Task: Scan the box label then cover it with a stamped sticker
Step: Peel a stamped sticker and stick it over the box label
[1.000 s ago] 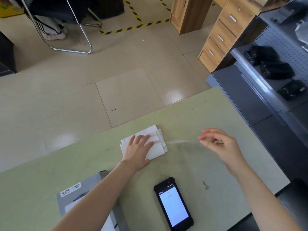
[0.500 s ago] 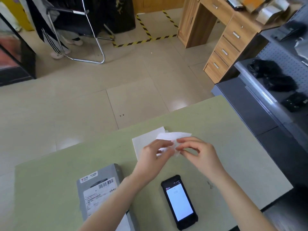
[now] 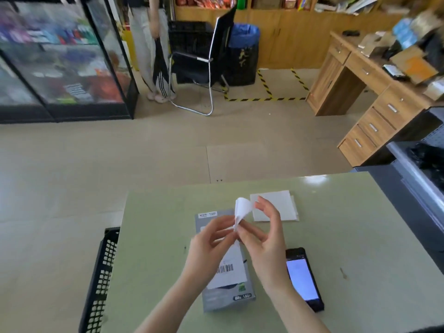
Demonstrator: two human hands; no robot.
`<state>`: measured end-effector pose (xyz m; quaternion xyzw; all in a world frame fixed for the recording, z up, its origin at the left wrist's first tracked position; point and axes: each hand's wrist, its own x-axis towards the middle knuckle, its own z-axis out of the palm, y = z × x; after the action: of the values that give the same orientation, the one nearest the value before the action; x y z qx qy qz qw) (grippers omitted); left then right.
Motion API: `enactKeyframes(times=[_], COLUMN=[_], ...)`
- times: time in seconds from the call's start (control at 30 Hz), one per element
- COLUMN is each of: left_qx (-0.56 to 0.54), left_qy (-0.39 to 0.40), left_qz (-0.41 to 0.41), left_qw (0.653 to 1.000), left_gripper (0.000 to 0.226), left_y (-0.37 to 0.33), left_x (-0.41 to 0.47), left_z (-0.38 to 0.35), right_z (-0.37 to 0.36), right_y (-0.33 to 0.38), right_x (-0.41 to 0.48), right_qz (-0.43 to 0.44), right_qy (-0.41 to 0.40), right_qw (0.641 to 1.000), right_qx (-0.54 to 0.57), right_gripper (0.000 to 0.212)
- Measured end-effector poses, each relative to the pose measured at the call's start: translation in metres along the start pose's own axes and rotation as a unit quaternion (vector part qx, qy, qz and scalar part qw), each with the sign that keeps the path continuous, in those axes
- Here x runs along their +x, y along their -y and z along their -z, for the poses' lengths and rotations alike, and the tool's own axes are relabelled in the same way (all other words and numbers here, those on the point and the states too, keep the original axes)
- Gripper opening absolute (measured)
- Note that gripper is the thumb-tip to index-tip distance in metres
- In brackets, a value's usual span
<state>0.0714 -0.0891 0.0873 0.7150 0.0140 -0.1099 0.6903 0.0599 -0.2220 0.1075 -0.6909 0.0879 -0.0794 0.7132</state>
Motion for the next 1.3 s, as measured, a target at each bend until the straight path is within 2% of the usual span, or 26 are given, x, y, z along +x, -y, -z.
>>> enactKeyframes(times=[0.1,0.13,0.27,0.4,0.7,0.93,1.17,1.3], left_qx=[-0.014,-0.016,-0.002,0.008,-0.004,-0.011,0.008,0.002], left_qy=[-0.013,-0.019,-0.044,-0.063,-0.094,-0.105,-0.110,-0.117], left_qz=[-0.013,-0.017,-0.028,-0.037,-0.044,-0.042,-0.037,-0.030], left_qw=[1.000,1.000,0.999,0.997,0.995,0.994,0.993,0.993], left_gripper=[0.028,0.029,0.033,0.034,0.031,0.031,0.033,0.024], left_y=[0.002,0.003,0.007,0.009,-0.005,-0.011,-0.010,-0.011], left_x=[-0.030,-0.038,-0.065,-0.081,-0.091,-0.091,-0.088,-0.089], left_z=[0.025,0.032,0.052,0.064,0.070,0.058,0.043,0.038], right_z=[-0.028,-0.036,-0.057,-0.070,-0.075,-0.066,-0.054,-0.050], right_y=[0.004,0.003,0.001,0.002,0.012,0.018,0.015,0.012], right_x=[-0.026,-0.032,-0.053,-0.068,-0.072,-0.068,-0.064,-0.064], right_qz=[-0.003,-0.009,-0.058,-0.083,-0.162,-0.160,-0.156,-0.133], right_qy=[-0.002,-0.005,-0.019,-0.014,0.012,0.041,0.033,0.031], right_qw=[1.000,1.000,0.998,0.995,0.986,0.986,0.987,0.990], right_qx=[-0.002,-0.002,-0.018,-0.053,0.023,0.011,0.003,-0.023], right_gripper=[0.064,0.060,0.017,0.005,0.008,0.012,0.013,0.011])
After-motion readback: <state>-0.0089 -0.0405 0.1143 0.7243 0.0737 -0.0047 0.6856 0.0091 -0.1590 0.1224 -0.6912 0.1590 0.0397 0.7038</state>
